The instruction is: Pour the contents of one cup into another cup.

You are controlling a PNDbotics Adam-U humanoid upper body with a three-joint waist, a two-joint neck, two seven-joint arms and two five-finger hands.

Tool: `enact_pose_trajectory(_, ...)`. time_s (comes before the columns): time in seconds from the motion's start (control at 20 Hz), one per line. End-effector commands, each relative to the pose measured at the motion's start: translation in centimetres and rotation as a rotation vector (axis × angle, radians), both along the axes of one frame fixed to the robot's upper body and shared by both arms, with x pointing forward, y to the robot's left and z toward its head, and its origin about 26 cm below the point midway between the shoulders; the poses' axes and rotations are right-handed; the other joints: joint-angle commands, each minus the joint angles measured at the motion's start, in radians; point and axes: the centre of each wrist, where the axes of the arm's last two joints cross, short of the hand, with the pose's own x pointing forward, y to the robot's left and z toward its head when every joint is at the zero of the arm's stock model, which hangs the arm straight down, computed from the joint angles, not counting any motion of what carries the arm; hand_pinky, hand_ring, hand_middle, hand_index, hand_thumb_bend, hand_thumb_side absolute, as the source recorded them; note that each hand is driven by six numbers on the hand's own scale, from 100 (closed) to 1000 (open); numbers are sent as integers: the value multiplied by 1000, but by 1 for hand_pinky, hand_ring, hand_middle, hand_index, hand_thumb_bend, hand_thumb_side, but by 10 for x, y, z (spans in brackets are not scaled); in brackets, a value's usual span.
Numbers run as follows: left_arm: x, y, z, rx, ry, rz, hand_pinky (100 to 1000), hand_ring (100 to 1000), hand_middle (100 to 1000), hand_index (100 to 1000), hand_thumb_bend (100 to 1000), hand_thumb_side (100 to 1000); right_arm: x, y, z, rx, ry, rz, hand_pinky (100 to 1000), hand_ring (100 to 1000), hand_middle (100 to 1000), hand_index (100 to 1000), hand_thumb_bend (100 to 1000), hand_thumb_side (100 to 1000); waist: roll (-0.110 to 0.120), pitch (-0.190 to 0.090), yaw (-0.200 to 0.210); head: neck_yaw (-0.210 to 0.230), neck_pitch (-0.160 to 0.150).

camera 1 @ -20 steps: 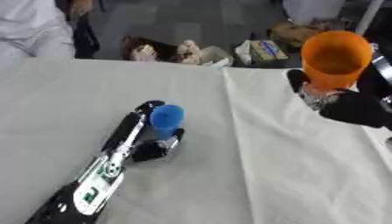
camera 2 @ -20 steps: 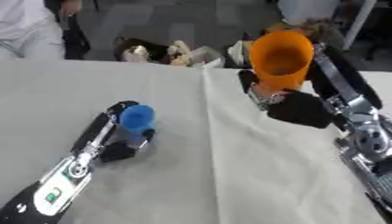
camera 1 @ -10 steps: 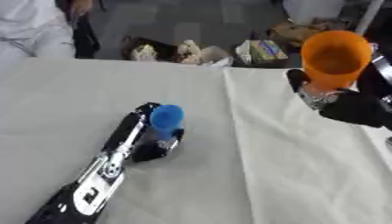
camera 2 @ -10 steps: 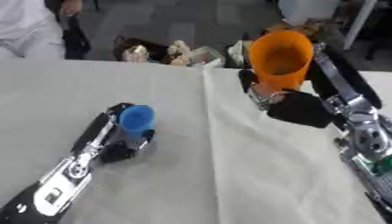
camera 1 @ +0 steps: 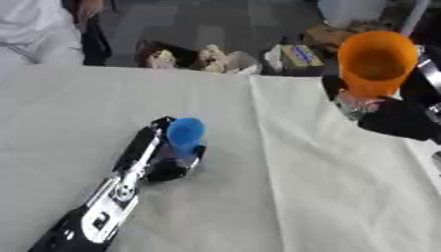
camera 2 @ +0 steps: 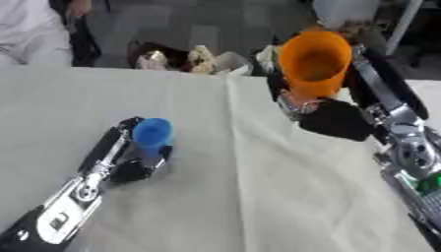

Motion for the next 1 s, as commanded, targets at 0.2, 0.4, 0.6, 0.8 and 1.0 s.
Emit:
enact_pose_trajectory(0.2,1,10,4,-5,-9,28,414,461,685,595,100,508,-2,-2,10,2,-29,-7,258,536,627,566,100,303,-15,-19,1,-4,0)
enact_pose_trajectory(0.4,1,10,7,-23,-25,33,414,465,676,554,100,495,-2,-2,10,3,-30,-6,257,536,627,566,100,302,-15,-21,2,-6,0)
enact_pose_trajectory(0.6,1,11,14,-40,-52,39,398,453,668,540,100,488,-2,-1,10,4,-30,-5,257,536,627,566,100,300,-17,-22,2,-8,-2)
enact_pose_trajectory(0.8,2,11,25,-45,-86,46,383,441,659,532,100,474,-2,-2,10,6,-30,-6,256,536,627,566,100,299,-17,-24,1,-7,0)
enact_pose_trajectory(1.0,1,12,33,-40,-110,48,369,432,654,525,100,460,-2,-2,10,7,-28,-5,256,535,627,566,100,297,-18,-28,1,-8,2)
